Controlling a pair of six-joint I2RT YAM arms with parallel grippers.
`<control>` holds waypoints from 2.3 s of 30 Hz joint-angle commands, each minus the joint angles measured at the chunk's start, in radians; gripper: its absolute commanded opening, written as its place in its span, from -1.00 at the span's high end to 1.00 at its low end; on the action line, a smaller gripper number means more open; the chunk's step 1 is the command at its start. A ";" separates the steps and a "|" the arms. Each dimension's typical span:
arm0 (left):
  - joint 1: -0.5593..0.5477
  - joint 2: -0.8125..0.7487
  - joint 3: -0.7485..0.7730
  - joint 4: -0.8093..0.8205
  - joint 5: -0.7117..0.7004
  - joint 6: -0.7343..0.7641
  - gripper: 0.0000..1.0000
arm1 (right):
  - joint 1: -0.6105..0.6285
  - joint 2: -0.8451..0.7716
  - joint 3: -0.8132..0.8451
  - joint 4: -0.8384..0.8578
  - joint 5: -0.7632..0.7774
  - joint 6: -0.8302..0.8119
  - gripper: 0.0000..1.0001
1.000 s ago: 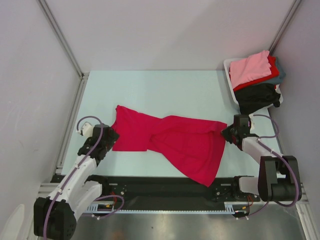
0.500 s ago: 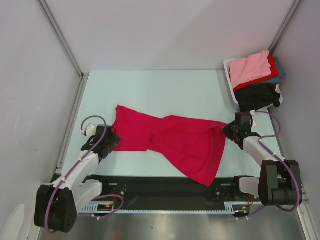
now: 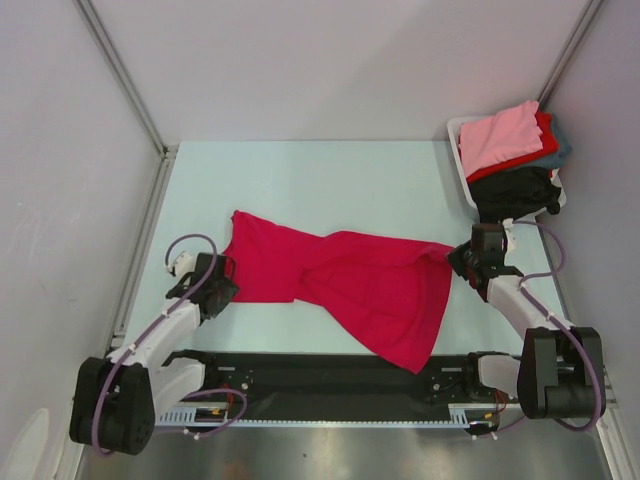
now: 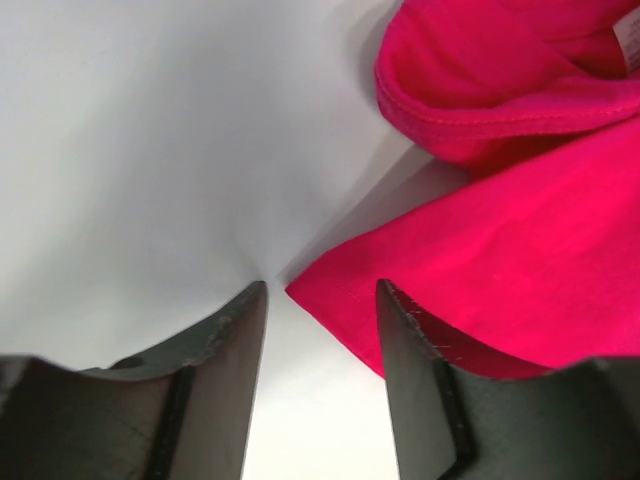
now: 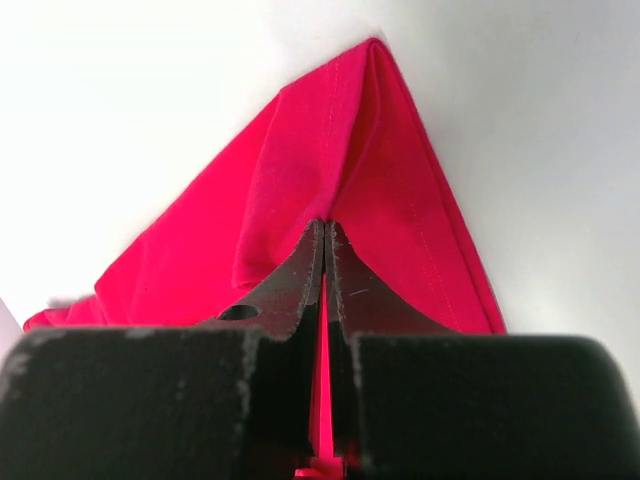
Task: Fold and stack the t-shirts
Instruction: Flatten the tshirt out
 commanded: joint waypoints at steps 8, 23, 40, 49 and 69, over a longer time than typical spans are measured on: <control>0.010 0.132 -0.030 0.153 0.058 -0.009 0.25 | 0.005 -0.031 -0.014 0.046 -0.004 0.002 1.00; 0.024 0.036 0.021 0.168 0.078 0.054 0.99 | 0.002 -0.036 0.011 0.052 -0.062 -0.029 1.00; 0.156 0.180 0.786 0.047 0.250 -0.021 1.00 | -0.006 0.196 0.549 0.097 -0.427 -0.043 1.00; 0.286 0.091 1.208 -0.079 0.263 0.144 0.99 | -0.064 0.047 0.811 0.023 -0.586 -0.049 1.00; 0.295 0.011 1.677 -0.166 0.400 0.145 0.99 | -0.066 -0.442 0.894 -0.271 -0.384 -0.176 1.00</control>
